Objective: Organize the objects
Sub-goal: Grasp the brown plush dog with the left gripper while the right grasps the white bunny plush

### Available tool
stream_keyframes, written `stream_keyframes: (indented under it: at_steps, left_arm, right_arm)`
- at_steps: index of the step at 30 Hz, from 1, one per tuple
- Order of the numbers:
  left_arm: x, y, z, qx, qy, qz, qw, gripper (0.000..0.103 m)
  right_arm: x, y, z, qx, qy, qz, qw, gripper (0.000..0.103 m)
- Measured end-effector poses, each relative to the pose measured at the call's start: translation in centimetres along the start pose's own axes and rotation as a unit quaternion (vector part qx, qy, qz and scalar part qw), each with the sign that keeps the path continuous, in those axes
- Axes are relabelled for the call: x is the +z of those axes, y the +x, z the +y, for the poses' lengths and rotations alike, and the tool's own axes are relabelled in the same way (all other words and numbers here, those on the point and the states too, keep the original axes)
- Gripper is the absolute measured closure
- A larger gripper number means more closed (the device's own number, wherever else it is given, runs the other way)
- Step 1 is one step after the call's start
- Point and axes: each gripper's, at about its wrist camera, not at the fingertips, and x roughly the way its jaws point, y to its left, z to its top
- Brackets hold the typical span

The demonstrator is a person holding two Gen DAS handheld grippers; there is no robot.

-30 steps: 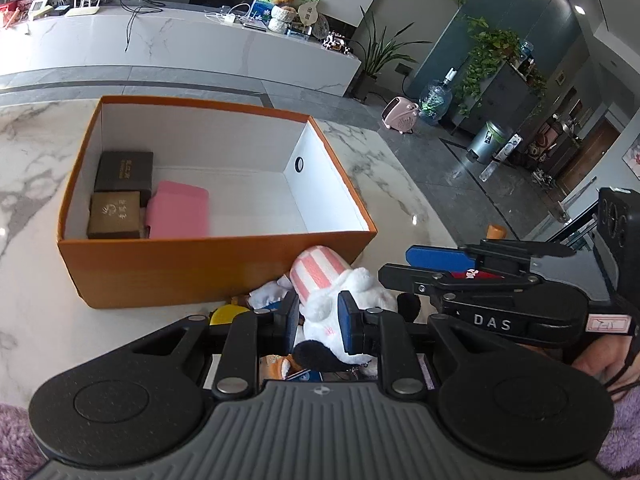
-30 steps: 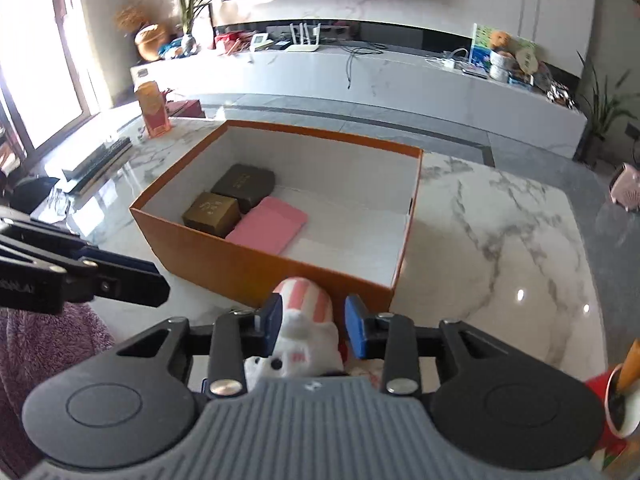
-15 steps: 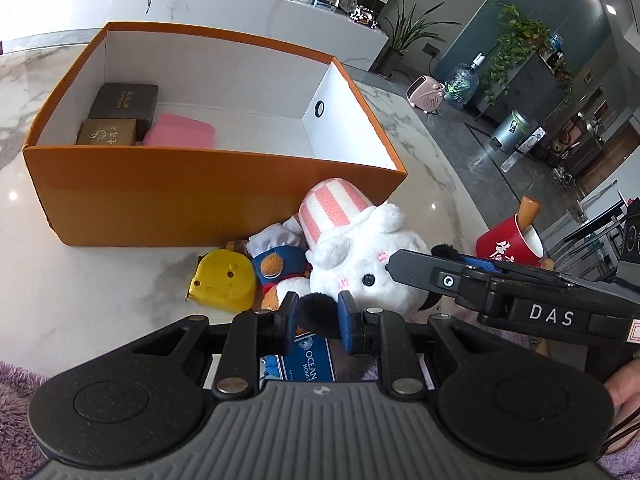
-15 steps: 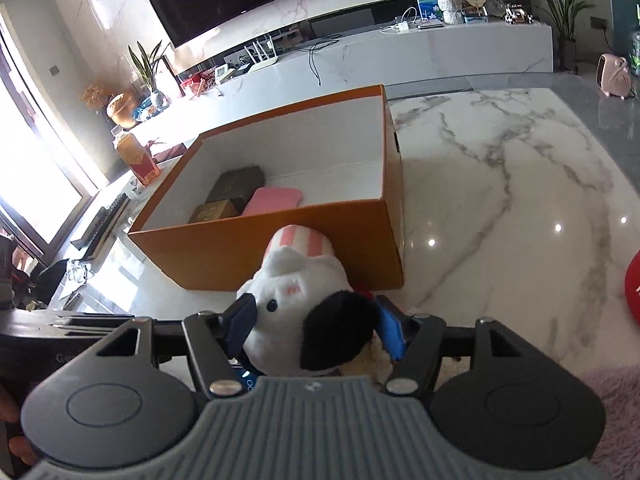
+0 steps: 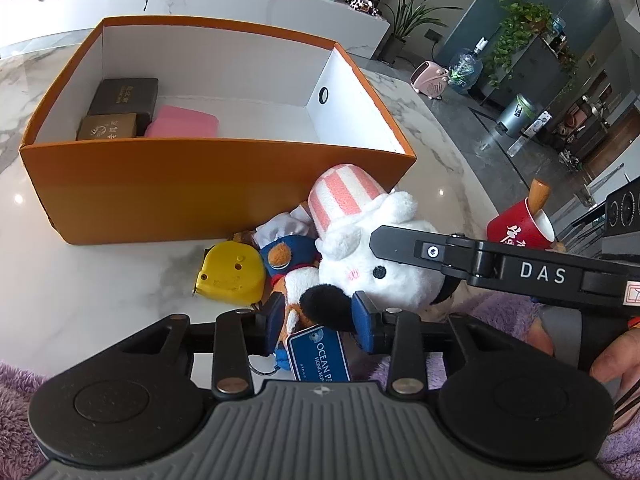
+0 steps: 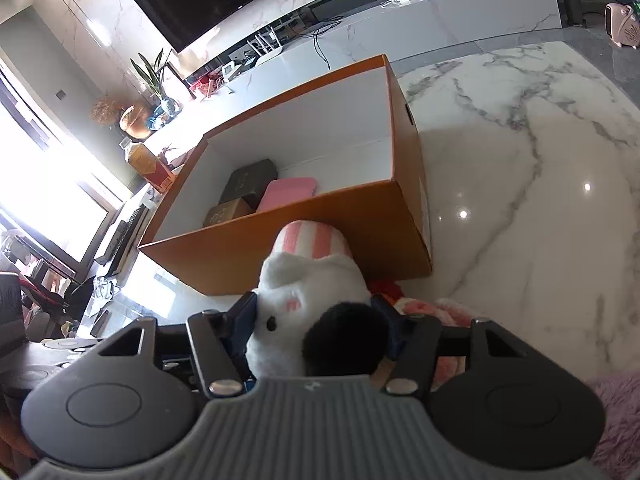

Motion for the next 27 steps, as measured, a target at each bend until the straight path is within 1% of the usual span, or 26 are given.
stream_keyframes:
  at_steps: [4,6,8,12,15,19,27]
  left_arm:
    - [0.1,0.2,-0.1,-0.003,0.004,0.002,1.0000,0.044]
    - [0.3,0.3,-0.4,-0.006,0.012,0.002,0.9999,0.040]
    - [0.5,0.7,-0.7,-0.002,0.019,0.006,0.9998,0.040]
    - [0.7,2.0,-1.3,0.009,0.030,0.016,0.9994,0.040]
    - [0.8,3.1,-1.4,0.023,0.032,0.027,0.9989,0.040]
    - [0.9,4.3,-1.0,0.037,0.022,0.043,0.9982,0.040]
    - [0.6,5.7,-0.8,0.040,0.022,0.063,0.9970,0.040]
  right_arm:
    - [-0.1,-1.1,0.5,-0.015,-0.012,-0.012,1.000,0.044]
    - [0.1,-2.3,0.5,-0.025,-0.018,-0.024,0.999,0.044]
    - [0.3,-3.4,0.2,-0.037,-0.022,-0.037,0.998,0.044]
    - [0.7,-3.7,-0.4,-0.055,-0.022,-0.045,0.997,0.044]
    - [0.5,-3.6,-1.0,-0.045,-0.015,-0.045,0.998,0.043]
    - [0.1,-3.5,-0.6,-0.052,-0.037,-0.046,0.997,0.042]
    - [0.1,-3.3,-1.0,-0.046,-0.036,-0.042,0.997,0.041]
